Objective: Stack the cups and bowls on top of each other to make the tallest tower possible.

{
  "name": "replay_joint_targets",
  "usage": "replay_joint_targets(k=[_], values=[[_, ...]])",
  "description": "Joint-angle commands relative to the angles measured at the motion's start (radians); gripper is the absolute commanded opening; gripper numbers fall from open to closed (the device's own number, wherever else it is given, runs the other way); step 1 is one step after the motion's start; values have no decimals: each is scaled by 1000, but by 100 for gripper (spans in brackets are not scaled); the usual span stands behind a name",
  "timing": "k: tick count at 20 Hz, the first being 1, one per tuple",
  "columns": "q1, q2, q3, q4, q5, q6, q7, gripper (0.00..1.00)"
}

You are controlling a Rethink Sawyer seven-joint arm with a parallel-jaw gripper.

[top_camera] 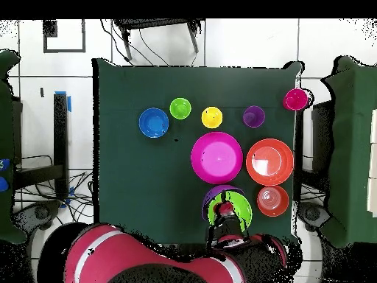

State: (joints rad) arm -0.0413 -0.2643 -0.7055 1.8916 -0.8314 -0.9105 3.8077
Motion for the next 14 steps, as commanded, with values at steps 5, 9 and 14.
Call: replay_joint_targets(k=[5, 9, 14], values=[[9, 76, 180, -89, 89, -47, -215, 100], [11, 94, 183, -96, 111, -58, -221, 100], [12, 103, 177, -107, 114, -60, -219, 100]])
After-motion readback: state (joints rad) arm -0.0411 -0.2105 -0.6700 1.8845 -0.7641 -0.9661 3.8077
